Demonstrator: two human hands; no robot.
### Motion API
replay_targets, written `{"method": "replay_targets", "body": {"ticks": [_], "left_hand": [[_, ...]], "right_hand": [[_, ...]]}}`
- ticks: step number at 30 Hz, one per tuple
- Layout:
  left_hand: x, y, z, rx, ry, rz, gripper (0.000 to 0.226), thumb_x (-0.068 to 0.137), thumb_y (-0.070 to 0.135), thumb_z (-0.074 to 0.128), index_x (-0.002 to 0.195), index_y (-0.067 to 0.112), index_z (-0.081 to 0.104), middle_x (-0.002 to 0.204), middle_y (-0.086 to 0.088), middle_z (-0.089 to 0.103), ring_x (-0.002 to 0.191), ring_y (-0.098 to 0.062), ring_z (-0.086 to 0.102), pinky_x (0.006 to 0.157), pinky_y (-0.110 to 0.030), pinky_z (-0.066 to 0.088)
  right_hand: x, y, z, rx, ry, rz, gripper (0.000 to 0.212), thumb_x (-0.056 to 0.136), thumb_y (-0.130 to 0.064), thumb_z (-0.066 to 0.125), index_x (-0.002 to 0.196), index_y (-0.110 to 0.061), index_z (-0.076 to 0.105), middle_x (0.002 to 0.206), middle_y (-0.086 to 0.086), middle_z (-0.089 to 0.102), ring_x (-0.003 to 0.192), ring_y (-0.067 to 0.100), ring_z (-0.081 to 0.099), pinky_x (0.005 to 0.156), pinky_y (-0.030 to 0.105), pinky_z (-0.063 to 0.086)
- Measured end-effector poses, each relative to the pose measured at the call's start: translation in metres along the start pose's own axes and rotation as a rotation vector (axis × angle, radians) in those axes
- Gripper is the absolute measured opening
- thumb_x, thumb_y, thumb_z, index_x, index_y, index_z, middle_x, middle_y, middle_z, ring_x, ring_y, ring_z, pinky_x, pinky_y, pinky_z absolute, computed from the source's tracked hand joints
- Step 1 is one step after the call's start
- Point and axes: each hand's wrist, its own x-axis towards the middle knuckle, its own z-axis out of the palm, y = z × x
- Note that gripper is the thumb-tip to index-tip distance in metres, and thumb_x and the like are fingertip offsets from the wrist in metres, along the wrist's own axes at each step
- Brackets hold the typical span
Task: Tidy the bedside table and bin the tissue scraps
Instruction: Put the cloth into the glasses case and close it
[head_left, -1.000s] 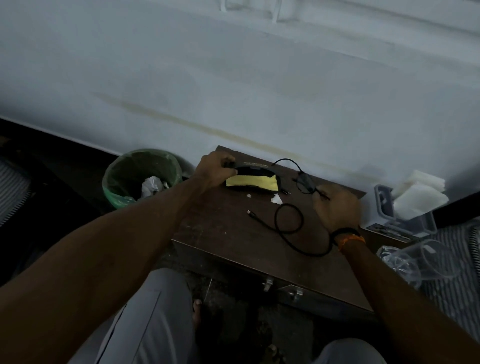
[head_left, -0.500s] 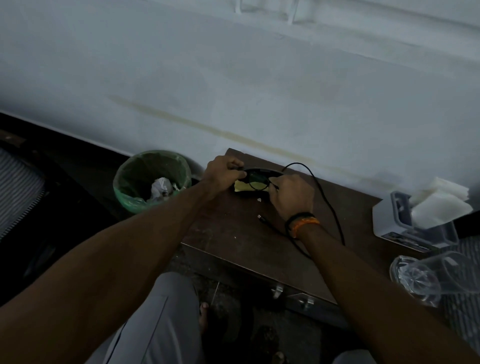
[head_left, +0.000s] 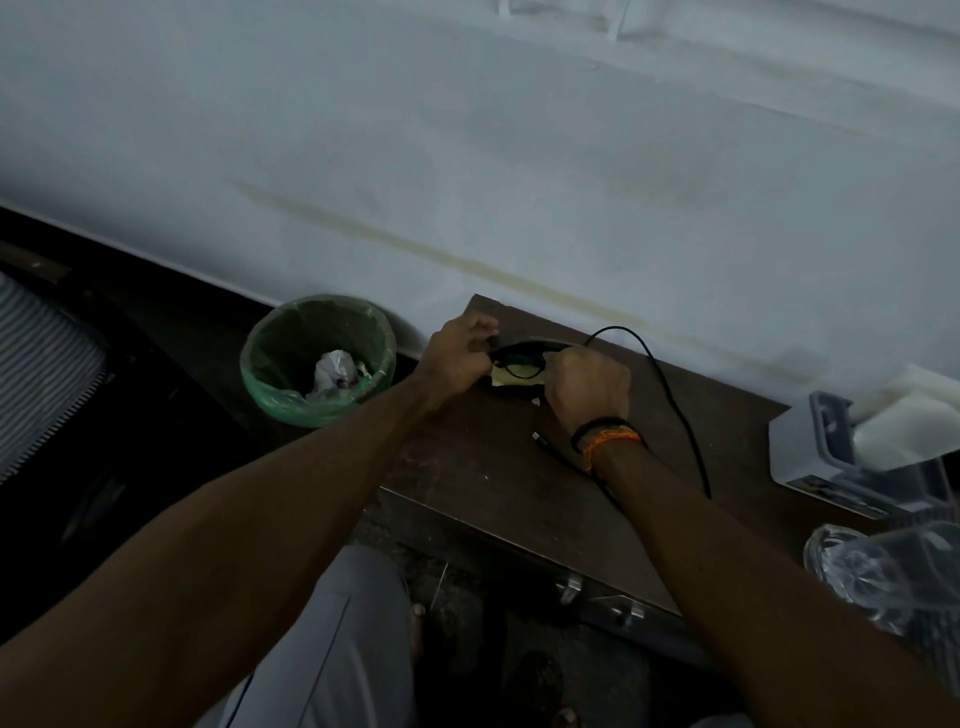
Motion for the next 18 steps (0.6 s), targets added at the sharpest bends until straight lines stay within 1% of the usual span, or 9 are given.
{"method": "replay_targets", "body": {"ticks": [2,4,7,9,11,12,14,16,18], "left_hand": [[-0.004,-0.007,0.003,-0.032,-0.004,0.032,0.06,0.069,-0.012,0.071,0.122,0.008,0.052,0.126,-0.006,0.061,0.113,-0.019,0.06,0.092,-0.04,0.056],[-0.006,-0.013,0.006,-0.034,0.008,0.055,0.06,0.067,-0.011,0.075,0.115,0.012,0.048,0.124,-0.004,0.06,0.112,-0.019,0.061,0.088,-0.039,0.058],[-0.008,-0.017,0.01,-0.114,0.003,0.036,0.06,0.066,-0.016,0.073,0.108,0.016,0.044,0.125,-0.005,0.059,0.113,-0.021,0.061,0.086,-0.037,0.059],[-0.01,-0.017,0.012,-0.185,-0.008,0.014,0.063,0.064,-0.017,0.074,0.108,0.016,0.043,0.126,-0.007,0.059,0.114,-0.023,0.061,0.086,-0.034,0.057],[-0.012,-0.017,0.015,-0.237,-0.028,-0.006,0.071,0.06,-0.015,0.08,0.112,0.014,0.042,0.125,-0.007,0.058,0.115,-0.024,0.06,0.086,-0.03,0.056],[-0.013,-0.017,0.017,-0.248,-0.041,-0.016,0.077,0.057,-0.012,0.084,0.116,0.014,0.041,0.125,-0.006,0.058,0.115,-0.022,0.06,0.085,-0.027,0.056],[-0.014,-0.017,0.02,-0.227,-0.054,-0.021,0.095,0.051,-0.003,0.091,0.127,0.015,0.038,0.131,-0.002,0.053,0.118,-0.017,0.056,0.087,-0.023,0.054],[-0.013,-0.019,0.024,-0.166,-0.027,-0.003,0.114,0.045,0.01,0.097,0.138,0.022,0.033,0.136,0.003,0.049,0.123,-0.016,0.051,0.096,-0.03,0.051],[-0.012,-0.021,0.028,-0.114,0.005,0.021,0.121,0.042,0.018,0.098,0.142,0.027,0.03,0.131,0.006,0.05,0.122,-0.017,0.05,0.1,-0.038,0.05]], "right_hand": [[0.001,-0.001,-0.001,-0.011,-0.012,-0.007,0.021,0.089,-0.021,0.063,0.108,-0.013,0.069,0.104,0.011,0.069,0.098,0.034,0.065,0.077,0.042,0.052],[0.003,0.0,-0.002,-0.021,-0.001,-0.015,0.02,0.091,-0.019,0.059,0.106,-0.014,0.07,0.103,0.01,0.07,0.098,0.032,0.065,0.075,0.04,0.052],[0.004,0.001,-0.001,-0.044,0.025,-0.029,0.022,0.094,-0.018,0.052,0.105,-0.016,0.071,0.101,0.008,0.07,0.095,0.031,0.066,0.072,0.039,0.052],[0.004,0.001,-0.002,-0.05,0.019,-0.044,0.022,0.093,-0.02,0.056,0.107,-0.016,0.071,0.102,0.008,0.07,0.096,0.031,0.066,0.073,0.04,0.053],[0.005,0.0,-0.002,-0.059,0.005,-0.066,0.023,0.091,-0.021,0.06,0.112,-0.019,0.07,0.104,0.008,0.07,0.099,0.032,0.065,0.075,0.041,0.053],[0.005,-0.001,-0.002,-0.071,0.009,-0.076,0.024,0.091,-0.02,0.059,0.113,-0.019,0.07,0.104,0.007,0.07,0.099,0.032,0.066,0.075,0.041,0.053],[0.005,-0.002,-0.001,-0.09,0.037,-0.09,0.025,0.091,-0.015,0.055,0.11,-0.02,0.071,0.099,0.007,0.071,0.094,0.031,0.067,0.071,0.04,0.053],[0.006,-0.003,0.0,-0.103,0.06,-0.09,0.024,0.089,-0.012,0.055,0.105,-0.019,0.073,0.093,0.007,0.071,0.088,0.032,0.067,0.066,0.039,0.052],[0.007,-0.004,0.001,-0.109,0.064,-0.085,0.023,0.089,-0.01,0.055,0.101,-0.019,0.073,0.091,0.007,0.071,0.086,0.032,0.067,0.064,0.038,0.051]]}}
